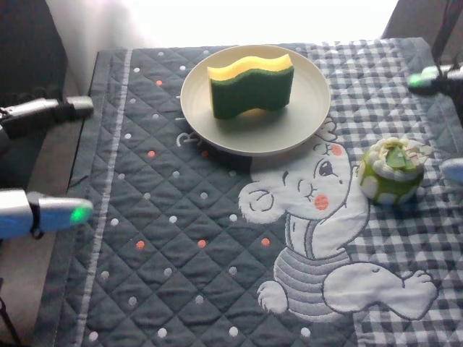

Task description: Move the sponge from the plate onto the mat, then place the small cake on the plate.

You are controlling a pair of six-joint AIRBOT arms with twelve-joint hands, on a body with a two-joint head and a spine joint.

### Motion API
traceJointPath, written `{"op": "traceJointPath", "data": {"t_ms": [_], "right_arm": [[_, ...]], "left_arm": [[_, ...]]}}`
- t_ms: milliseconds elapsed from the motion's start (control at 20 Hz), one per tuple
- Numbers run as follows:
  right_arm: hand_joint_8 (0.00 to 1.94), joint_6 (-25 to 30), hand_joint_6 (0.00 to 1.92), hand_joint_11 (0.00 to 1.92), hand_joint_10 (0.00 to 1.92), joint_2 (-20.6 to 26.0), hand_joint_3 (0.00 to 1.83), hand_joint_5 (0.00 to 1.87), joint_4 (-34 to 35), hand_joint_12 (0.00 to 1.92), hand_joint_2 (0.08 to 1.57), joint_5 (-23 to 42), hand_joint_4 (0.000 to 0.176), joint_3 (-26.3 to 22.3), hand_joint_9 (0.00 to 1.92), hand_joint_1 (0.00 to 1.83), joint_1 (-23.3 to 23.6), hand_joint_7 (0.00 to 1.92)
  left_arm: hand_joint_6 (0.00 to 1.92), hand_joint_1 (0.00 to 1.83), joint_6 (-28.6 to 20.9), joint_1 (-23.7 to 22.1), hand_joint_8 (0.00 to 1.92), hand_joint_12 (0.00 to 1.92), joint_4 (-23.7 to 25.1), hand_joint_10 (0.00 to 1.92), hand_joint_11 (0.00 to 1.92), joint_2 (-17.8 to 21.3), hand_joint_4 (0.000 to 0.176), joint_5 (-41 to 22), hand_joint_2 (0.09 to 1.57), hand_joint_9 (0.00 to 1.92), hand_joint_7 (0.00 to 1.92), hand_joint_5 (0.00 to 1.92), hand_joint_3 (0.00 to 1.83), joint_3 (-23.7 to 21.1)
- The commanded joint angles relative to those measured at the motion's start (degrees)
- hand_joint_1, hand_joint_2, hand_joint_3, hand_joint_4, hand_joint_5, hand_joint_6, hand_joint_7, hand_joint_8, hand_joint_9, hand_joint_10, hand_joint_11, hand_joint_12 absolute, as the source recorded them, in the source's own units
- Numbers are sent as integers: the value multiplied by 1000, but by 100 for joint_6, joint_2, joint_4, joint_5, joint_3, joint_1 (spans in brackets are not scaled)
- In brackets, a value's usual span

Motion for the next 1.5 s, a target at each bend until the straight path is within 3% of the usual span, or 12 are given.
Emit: {"op": "traceJointPath", "data": {"t_ms": [0, 150, 200, 400, 500, 600, 650, 750, 800, 1050, 1350, 1450], "right_arm": [[4, 32, 3, 440, 3, 12, 0, 495, 151, 139, 1180, 665, 58, 19, 450, 683, 34, 420], [0, 32, 0, 430, 0, 14, 0, 463, 127, 100, 1176, 666, 59, 20, 422, 715, 34, 387], [0, 32, 0, 408, 0, 14, 0, 428, 121, 86, 1165, 666, 78, 20, 392, 721, 34, 356], [0, 32, 0, 252, 0, 18, 0, 266, 84, 7, 1085, 673, 139, 7, 185, 748, 35, 170], [0, 32, 0, 202, 0, 32, 0, 187, 42, 0, 1025, 738, 174, -25, 123, 816, 35, 110], [0, 33, 0, 202, 1, 39, 0, 158, -27, 2, 1011, 794, 176, -35, 119, 806, 35, 95], [0, 33, 1, 216, 3, 38, 0, 149, -61, 8, 1009, 816, 176, -32, 125, 744, 35, 93], [0, 33, 1, 216, 1, 37, 0, 148, -78, 8, 1008, 835, 176, -32, 122, 719, 36, 84], [6, 33, 4, 250, 9, 35, 0, 156, -79, 22, 1004, 849, 176, -39, 144, 712, 36, 100], [6, 33, 9, 263, 9, 18, 0, 184, -140, 24, 1002, 854, 176, -59, 166, 721, 36, 118], [7, 33, 6, 296, 10, -49, 0, 212, -202, 34, 1001, 850, 176, -8, 198, 701, 35, 142], [3, 34, 3, 278, 4, -64, 2, 212, -212, 25, 1007, 850, 176, 7, 190, 731, 35, 139]], "left_arm": [[1, 796, -26, -45, 1, 961, -43, 13, 9, -5, 2, -625, 1010, 324, 334, 409, 2, 56], [0, 820, -26, -120, 0, 951, 0, 1, 0, -44, 13, -590, 1019, 298, 326, 402, 2, 102], [0, 745, -26, -171, 0, 852, 14, 0, 0, -62, 27, -570, 1025, 283, 326, 383, 2, 123], [1, 711, -24, -1161, 3, 723, 314, 1, 0, -611, 0, 51, 982, 243, 293, 361, 0, 660], [0, 737, -26, -2014, 4, 701, 624, 2, 0, -1057, 27, 694, 964, 243, 307, 341, 0, 1128], [0, 810, -26, -2588, 0, 630, 816, 0, 0, -1394, 55, 1182, 939, 228, 308, 339, 0, 1488], [1, 821, -26, -2868, 0, 728, 929, 0, 0, -1567, 0, 1484, 930, 261, 320, 364, 1, 1706], [0, 800, -25, -3099, 0, 771, 1029, 1, 0, -1724, 3, 1752, 920, 269, 317, 367, 0, 1887], [1, 821, -25, -3319, 0, 778, 1143, 0, 0, -1871, 41, 2016, 910, 236, 279, 370, 0, 2064], [2, 794, -21, -4250, 15, 904, 1700, 27, 0, -2484, 67, 2949, 873, 447, 491, 412, 1, 2748], [0, 883, -18, -4639, 1, 666, 1738, 6, 343, -3236, 0, 3490, 906, 645, 693, 619, 0, 3450], [0, 961, -17, -4654, 3, 836, 1739, 20, 451, -3412, 0, 3639, 905, 800, 827, 740, 0, 3603]]}}
